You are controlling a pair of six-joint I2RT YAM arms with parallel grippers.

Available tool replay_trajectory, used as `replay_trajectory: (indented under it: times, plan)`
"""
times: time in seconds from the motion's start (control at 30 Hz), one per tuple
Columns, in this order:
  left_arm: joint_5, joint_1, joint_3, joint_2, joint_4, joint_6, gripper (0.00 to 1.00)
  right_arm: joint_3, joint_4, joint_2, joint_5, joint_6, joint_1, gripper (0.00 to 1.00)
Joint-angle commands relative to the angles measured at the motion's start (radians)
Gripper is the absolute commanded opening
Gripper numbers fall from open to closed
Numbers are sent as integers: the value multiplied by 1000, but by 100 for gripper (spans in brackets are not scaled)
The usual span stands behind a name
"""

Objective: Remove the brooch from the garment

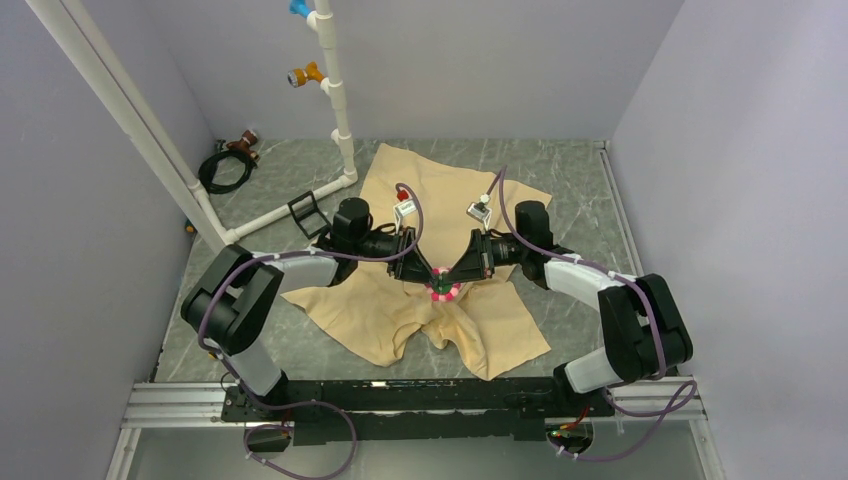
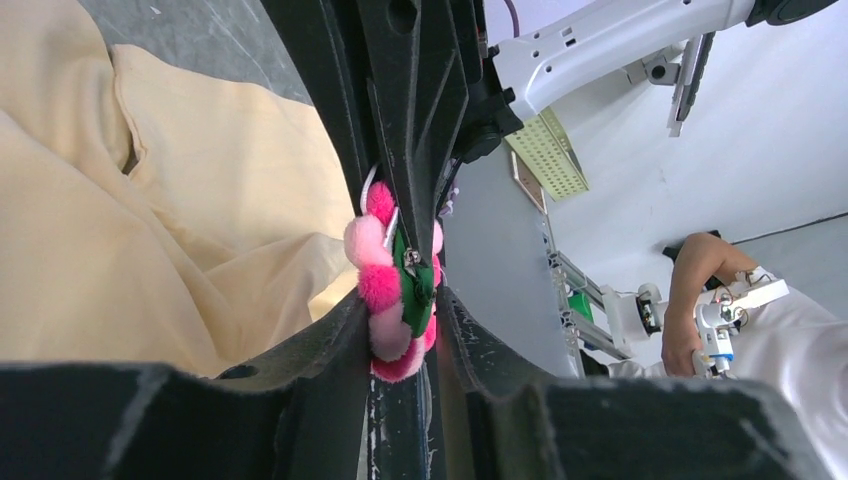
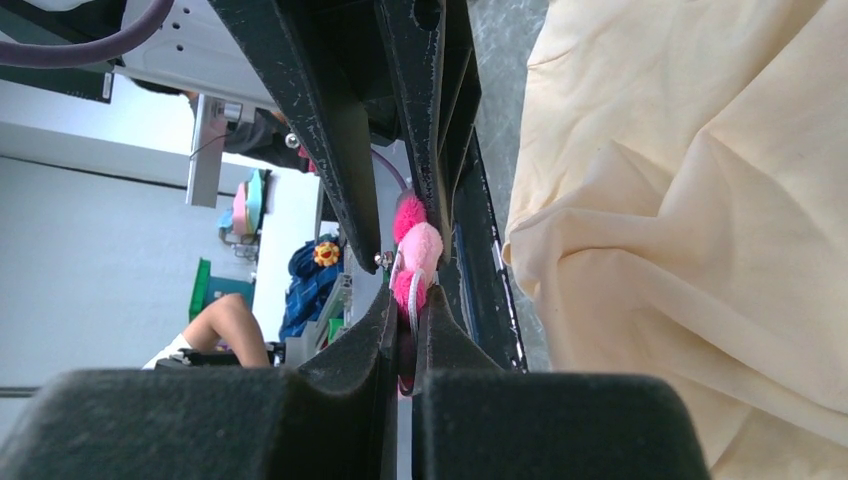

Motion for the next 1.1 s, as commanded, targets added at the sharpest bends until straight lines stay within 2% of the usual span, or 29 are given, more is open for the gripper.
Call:
replay_trajectory:
  times: [0.0, 0.13, 0.27, 0.37, 0.5, 0.6, 0.83, 0.93, 1.07]
  plan:
    - [29, -10, 23, 0, 45, -6, 32, 16, 21, -28, 23, -23, -2, 0]
    - [29, -22, 27, -4, 16, 16, 35, 15, 13, -37, 41, -36, -2, 0]
    - [22, -26, 31, 3, 12, 16, 32, 16, -8, -47, 51, -54, -2, 0]
    - [27, -27, 34, 16, 35, -5, 24, 14, -11, -54, 53, -57, -2, 0]
    - [37, -27, 33, 28, 74, -35, 3, 14, -18, -56, 52, -71, -2, 0]
    - [44, -26, 25, 37, 128, -93, 0, 31, -63, -53, 66, -116, -3, 0]
    - [61, 8, -2, 93, 358, -312, 0, 130, -334, -102, 125, -441, -32, 61]
    - [73, 21, -4, 115, 442, -382, 0, 155, -446, -146, 145, -595, -36, 69]
    - [80, 22, -3, 135, 495, -422, 0, 154, -516, -163, 161, -707, -34, 73]
